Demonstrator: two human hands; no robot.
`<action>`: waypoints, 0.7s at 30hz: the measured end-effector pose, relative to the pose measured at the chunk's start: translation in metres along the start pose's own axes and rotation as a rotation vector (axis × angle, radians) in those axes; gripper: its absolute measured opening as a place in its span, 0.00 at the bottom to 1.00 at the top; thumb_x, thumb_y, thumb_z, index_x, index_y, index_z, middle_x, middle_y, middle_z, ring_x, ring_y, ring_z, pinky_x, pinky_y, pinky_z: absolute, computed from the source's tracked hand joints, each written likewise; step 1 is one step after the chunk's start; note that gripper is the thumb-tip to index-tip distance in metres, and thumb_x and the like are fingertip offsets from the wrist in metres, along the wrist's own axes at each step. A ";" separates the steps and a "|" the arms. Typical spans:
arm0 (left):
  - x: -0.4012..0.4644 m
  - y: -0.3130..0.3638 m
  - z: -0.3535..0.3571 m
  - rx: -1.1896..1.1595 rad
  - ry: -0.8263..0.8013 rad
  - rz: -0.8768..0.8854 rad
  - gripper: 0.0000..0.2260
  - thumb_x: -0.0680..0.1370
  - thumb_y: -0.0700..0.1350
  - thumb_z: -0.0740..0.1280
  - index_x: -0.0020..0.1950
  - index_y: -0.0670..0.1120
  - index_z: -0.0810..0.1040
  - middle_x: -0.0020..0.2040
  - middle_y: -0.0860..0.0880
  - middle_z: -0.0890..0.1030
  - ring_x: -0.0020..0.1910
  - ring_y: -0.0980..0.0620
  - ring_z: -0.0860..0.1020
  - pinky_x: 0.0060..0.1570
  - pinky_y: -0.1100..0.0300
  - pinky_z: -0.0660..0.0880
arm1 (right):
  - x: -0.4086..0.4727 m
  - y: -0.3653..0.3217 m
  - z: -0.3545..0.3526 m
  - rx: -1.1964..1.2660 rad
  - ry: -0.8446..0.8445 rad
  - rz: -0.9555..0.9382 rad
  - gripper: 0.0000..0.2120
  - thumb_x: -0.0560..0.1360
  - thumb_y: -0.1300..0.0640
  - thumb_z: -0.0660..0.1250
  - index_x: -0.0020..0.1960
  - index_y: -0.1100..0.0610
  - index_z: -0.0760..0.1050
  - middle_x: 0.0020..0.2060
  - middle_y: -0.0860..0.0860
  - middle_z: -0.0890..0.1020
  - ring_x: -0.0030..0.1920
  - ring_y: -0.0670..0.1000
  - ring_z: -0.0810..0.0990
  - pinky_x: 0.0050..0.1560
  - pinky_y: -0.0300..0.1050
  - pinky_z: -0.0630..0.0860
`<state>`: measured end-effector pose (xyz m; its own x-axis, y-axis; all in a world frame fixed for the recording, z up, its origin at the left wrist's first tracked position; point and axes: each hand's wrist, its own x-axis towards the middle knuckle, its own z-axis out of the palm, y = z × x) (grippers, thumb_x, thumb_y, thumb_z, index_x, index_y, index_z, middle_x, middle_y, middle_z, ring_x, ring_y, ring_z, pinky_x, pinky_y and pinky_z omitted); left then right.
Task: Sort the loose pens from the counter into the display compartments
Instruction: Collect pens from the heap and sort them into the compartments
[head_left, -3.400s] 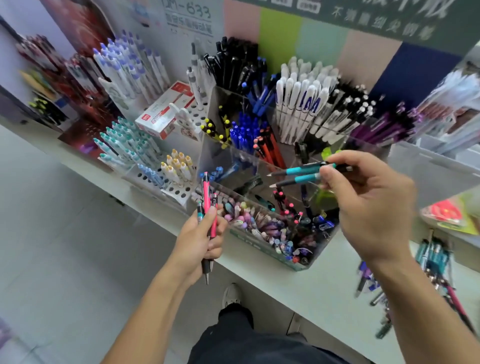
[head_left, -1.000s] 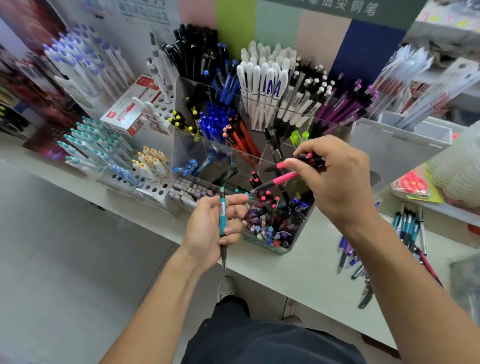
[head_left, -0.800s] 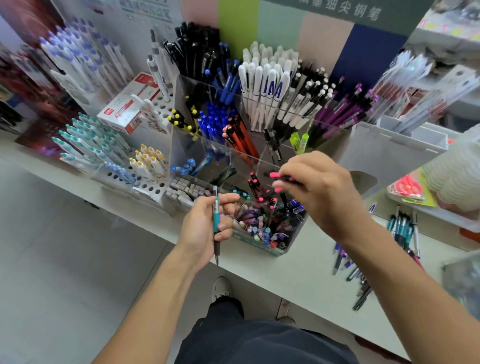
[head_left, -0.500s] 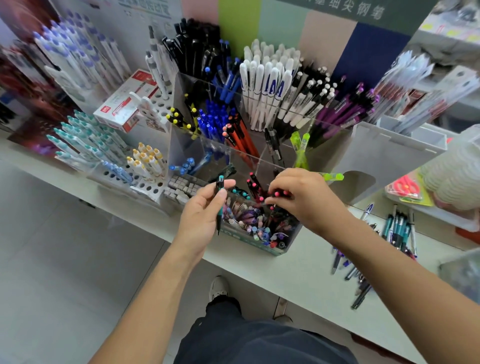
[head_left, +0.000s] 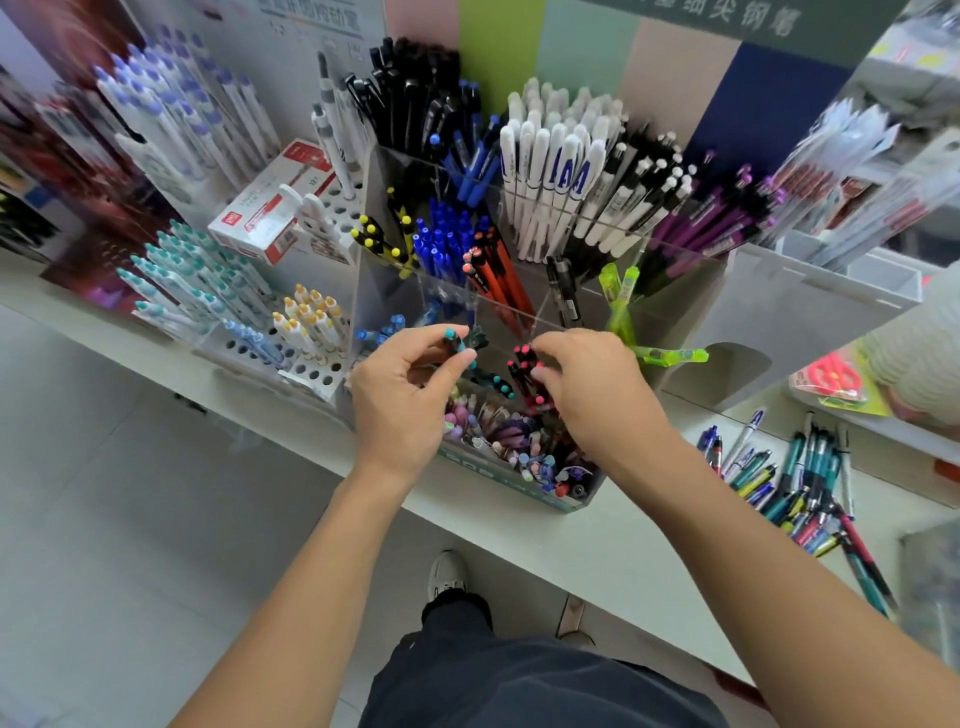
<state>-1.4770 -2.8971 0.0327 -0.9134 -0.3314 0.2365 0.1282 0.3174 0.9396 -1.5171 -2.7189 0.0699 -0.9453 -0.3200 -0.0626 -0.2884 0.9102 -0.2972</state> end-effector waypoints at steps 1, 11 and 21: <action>0.000 0.001 0.001 -0.011 0.009 -0.005 0.09 0.75 0.37 0.75 0.54 0.45 0.86 0.45 0.51 0.85 0.44 0.52 0.84 0.48 0.60 0.81 | 0.001 0.001 0.001 -0.006 0.013 0.001 0.07 0.81 0.60 0.64 0.55 0.61 0.80 0.47 0.57 0.83 0.48 0.58 0.80 0.51 0.54 0.78; 0.014 -0.022 0.020 0.385 -0.192 0.251 0.10 0.74 0.36 0.75 0.55 0.43 0.86 0.49 0.47 0.87 0.46 0.53 0.84 0.48 0.54 0.82 | -0.015 0.005 -0.010 0.066 0.127 -0.022 0.08 0.79 0.52 0.69 0.51 0.56 0.82 0.44 0.51 0.83 0.46 0.55 0.80 0.47 0.52 0.78; 0.000 -0.029 0.034 0.609 -0.255 0.373 0.08 0.78 0.40 0.71 0.57 0.43 0.84 0.49 0.48 0.80 0.46 0.46 0.77 0.40 0.48 0.78 | -0.028 0.010 0.006 -0.076 0.013 -0.166 0.31 0.81 0.59 0.65 0.80 0.48 0.59 0.78 0.43 0.63 0.58 0.55 0.73 0.53 0.50 0.79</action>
<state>-1.4937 -2.8762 -0.0032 -0.9220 0.0860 0.3776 0.2772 0.8274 0.4884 -1.4930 -2.7026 0.0626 -0.8856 -0.4644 -0.0063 -0.4507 0.8627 -0.2294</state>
